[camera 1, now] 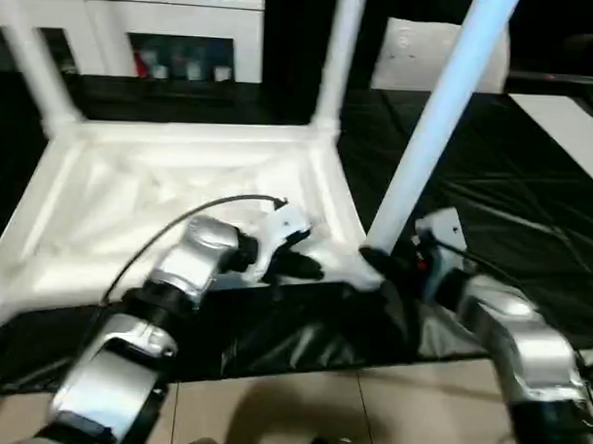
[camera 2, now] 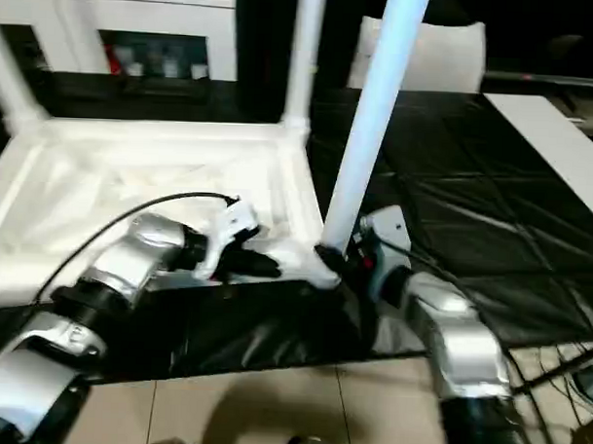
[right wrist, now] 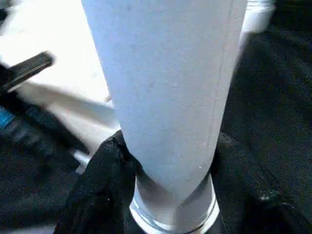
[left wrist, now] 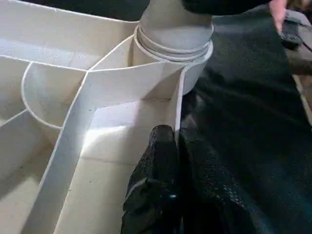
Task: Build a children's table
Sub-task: Rotate leg to tighten
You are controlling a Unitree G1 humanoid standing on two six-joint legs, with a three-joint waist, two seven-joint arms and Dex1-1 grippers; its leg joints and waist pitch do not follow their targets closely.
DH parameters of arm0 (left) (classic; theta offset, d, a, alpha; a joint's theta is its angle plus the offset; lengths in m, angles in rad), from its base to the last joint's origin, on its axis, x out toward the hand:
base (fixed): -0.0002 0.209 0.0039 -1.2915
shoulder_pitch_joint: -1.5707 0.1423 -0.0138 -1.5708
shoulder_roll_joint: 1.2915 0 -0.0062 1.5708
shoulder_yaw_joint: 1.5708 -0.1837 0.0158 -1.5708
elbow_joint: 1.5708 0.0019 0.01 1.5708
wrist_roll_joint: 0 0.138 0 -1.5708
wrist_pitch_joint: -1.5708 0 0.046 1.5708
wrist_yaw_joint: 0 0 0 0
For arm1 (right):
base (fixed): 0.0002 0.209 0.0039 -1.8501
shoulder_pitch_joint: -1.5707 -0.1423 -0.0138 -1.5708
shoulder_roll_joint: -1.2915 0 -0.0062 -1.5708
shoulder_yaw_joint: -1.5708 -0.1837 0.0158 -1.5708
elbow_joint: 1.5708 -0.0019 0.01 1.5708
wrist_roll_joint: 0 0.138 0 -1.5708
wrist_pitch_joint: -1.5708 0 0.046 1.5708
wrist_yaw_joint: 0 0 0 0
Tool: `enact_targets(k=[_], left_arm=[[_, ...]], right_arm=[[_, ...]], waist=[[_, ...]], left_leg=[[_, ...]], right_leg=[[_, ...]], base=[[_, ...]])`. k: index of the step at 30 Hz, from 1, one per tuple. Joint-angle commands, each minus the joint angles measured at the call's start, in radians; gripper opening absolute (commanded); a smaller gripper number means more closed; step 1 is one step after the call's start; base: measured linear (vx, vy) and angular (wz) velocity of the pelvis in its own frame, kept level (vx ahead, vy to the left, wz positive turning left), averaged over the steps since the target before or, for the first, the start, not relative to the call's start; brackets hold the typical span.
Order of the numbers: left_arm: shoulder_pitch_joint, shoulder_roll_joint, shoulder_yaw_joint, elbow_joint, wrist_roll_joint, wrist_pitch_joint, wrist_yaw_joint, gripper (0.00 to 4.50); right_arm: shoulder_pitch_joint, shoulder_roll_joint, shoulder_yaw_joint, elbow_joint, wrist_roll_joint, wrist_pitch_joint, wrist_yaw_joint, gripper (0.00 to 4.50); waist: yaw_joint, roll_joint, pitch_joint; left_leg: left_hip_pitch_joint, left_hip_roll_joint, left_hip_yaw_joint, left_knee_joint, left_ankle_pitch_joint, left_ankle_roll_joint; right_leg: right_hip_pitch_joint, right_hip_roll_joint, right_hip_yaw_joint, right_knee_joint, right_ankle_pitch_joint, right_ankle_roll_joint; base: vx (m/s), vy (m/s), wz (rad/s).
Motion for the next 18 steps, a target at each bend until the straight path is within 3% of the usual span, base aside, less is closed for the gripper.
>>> enact_targets(k=[1, 3, 4, 7, 9, 11, 12, 13, 15, 16, 18], left_arm=[[-0.053, -0.160, 0.014, -0.008, -0.051, 0.022, 0.149, 0.00], [-0.056, -0.172, 0.023, -0.008, -0.053, 0.026, 0.170, 0.00], [-0.059, -0.174, 0.025, -0.012, -0.050, 0.029, 0.177, 0.00], [-0.060, -0.158, 0.021, -0.022, -0.038, 0.030, 0.167, 0.00], [-0.050, -0.123, 0.010, -0.034, -0.026, 0.004, 0.133, 0.00], [-0.040, -0.097, 0.005, -0.041, -0.022, -0.017, 0.104, 0.00], [-0.040, -0.096, 0.004, -0.041, -0.021, -0.019, 0.102, 0.00], [-0.027, -0.059, -0.005, -0.040, -0.014, -0.059, 0.058, 0.00], [-0.021, -0.045, -0.009, -0.037, -0.010, -0.078, 0.041, 0.00], [-0.001, 0.002, -0.027, -0.037, -0.008, -0.155, -0.050, 0.00], [0.008, 0.030, -0.041, -0.037, -0.005, -0.183, -0.104, 0.00]], right_arm=[[-0.054, 0.165, 0.137, 0.072, 0.027, 0.035, -0.078, 1.93], [-0.069, 0.189, 0.132, 0.092, 0.025, 0.028, -0.108, 2.49], [-0.082, 0.205, 0.130, 0.106, 0.028, 0.010, -0.114, 2.63], [-0.087, 0.217, 0.125, 0.106, 0.032, -0.016, -0.106, 2.81], [-0.062, 0.174, 0.134, 0.071, 0.013, -0.034, -0.067, 3.12], [-0.041, 0.136, 0.135, 0.041, 0.007, -0.044, -0.032, 3.18], [-0.040, 0.133, 0.135, 0.040, 0.007, -0.045, -0.030, 3.47], [-0.015, 0.077, 0.127, 0.008, 0.007, -0.062, 0.027, 3.57], [-0.007, 0.054, 0.123, 0.000, 0.008, -0.071, 0.049, 3.68], [0.013, -0.034, 0.109, -0.017, 0.023, -0.099, 0.141, 3.93], [0.020, -0.081, 0.098, -0.012, 0.025, -0.128, 0.188, 4.03]], waist=[[-0.015, 0.005, -0.045], [-0.021, 0.004, -0.047], [-0.019, 0.009, -0.050], [-0.016, 0.008, -0.057], [-0.012, 0.005, -0.061], [-0.004, 0.003, -0.063], [-0.003, 0.004, -0.067], [-0.001, 0.002, -0.069], [0.004, 0.004, -0.072], [0.010, 0.001, -0.077], [0.011, 0.001, -0.075]], left_leg=[[0.015, 0.090, -0.075, -0.090, -0.398, -0.031], [0.021, 0.085, -0.068, -0.085, -0.387, -0.015], [0.015, 0.084, -0.065, -0.085, -0.352, 0.003], [0.007, 0.090, -0.057, -0.088, -0.275, 0.025], [0.006, 0.089, -0.050, -0.083, -0.220, 0.044], [0.002, 0.087, -0.047, -0.079, -0.192, 0.063], [-0.003, 0.087, -0.047, -0.078, -0.158, 0.075], [-0.004, 0.086, -0.046, -0.077, -0.142, 0.082], [-0.007, 0.086, -0.044, -0.073, -0.103, 0.102], [-0.008, 0.085, -0.042, -0.067, -0.078, 0.122], [-0.008, 0.088, -0.040, -0.067, -0.059, 0.143]], right_leg=[[0.016, -0.114, 0.044, -0.095, -0.605, -0.110], [0.013, -0.116, 0.050, -0.103, -0.597, -0.109], [0.019, -0.118, 0.055, -0.101, -0.568, -0.116], [0.025, -0.115, 0.064, -0.085, -0.428, -0.153], [0.030, -0.115, 0.069, -0.074, -0.342, -0.188], [0.037, -0.118, 0.070, -0.071, -0.337, -0.188], [0.040, -0.117, 0.070, -0.065, -0.312, -0.191], [0.041, -0.116, 0.069, -0.064, -0.298, -0.192], [0.043, -0.114, 0.069, -0.056, -0.237, -0.202], [0.048, -0.113, 0.068, -0.048, -0.184, -0.214], [0.044, -0.111, 0.069, -0.042, -0.139, -0.233]], base=[[0.000, 0.000, 0.00], [0.000, 0.000, 0.00], [0.000, 0.000, 0.00], [0.017, -0.003, 0.01], [0.000, 0.000, 0.00], [0.000, 0.000, 0.00], [0.000, 0.000, 0.00], [0.000, 0.000, 0.00], [0.000, 0.000, 0.00], [0.000, 0.000, 0.00], [0.000, 0.000, 0.00]])
